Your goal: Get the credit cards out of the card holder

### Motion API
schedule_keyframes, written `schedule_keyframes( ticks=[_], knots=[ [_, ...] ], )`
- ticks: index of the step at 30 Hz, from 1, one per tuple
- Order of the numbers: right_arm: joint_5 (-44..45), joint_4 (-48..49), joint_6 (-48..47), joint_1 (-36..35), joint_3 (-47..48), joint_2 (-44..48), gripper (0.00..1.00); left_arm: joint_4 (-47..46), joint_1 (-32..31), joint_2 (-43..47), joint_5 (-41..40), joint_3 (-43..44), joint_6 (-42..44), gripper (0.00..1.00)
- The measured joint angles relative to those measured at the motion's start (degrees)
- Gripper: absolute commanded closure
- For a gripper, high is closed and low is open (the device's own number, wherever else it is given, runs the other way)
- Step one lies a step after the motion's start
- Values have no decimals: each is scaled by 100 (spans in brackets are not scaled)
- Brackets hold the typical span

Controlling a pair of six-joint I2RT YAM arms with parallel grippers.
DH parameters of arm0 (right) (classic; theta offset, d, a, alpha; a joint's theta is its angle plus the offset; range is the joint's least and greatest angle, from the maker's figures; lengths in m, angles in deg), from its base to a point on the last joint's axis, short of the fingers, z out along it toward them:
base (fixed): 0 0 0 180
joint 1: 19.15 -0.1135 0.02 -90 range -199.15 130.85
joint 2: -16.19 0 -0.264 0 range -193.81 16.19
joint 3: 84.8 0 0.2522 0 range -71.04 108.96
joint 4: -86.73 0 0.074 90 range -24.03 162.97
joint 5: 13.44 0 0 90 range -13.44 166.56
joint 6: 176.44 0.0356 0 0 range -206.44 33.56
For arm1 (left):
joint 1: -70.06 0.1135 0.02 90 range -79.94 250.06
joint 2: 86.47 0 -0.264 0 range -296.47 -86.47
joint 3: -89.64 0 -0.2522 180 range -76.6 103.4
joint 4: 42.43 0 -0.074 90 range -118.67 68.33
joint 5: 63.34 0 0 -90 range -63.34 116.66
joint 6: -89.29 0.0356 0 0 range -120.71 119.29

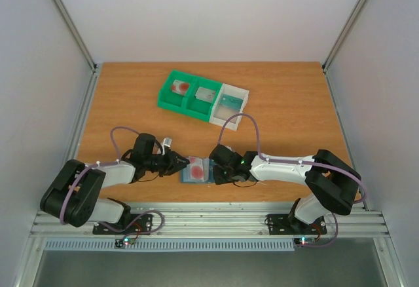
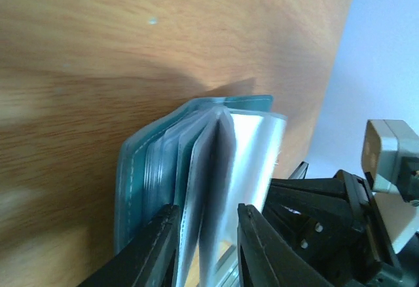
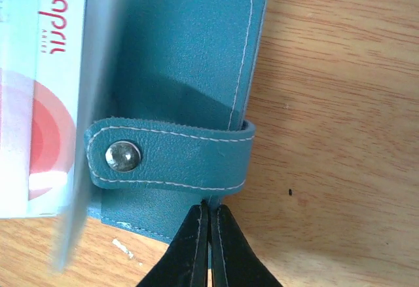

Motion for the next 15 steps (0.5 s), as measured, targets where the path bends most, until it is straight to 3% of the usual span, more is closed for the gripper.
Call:
schedule_keyframes(
  ticks=[11, 15],
  knots=[
    [92, -13, -2, 0, 0, 28, 95, 789, -275, 37, -380, 446, 199, 75],
    [116, -42, -4, 0, 0, 151, 99, 1069, -282, 37, -518, 446, 275, 75]
  ],
)
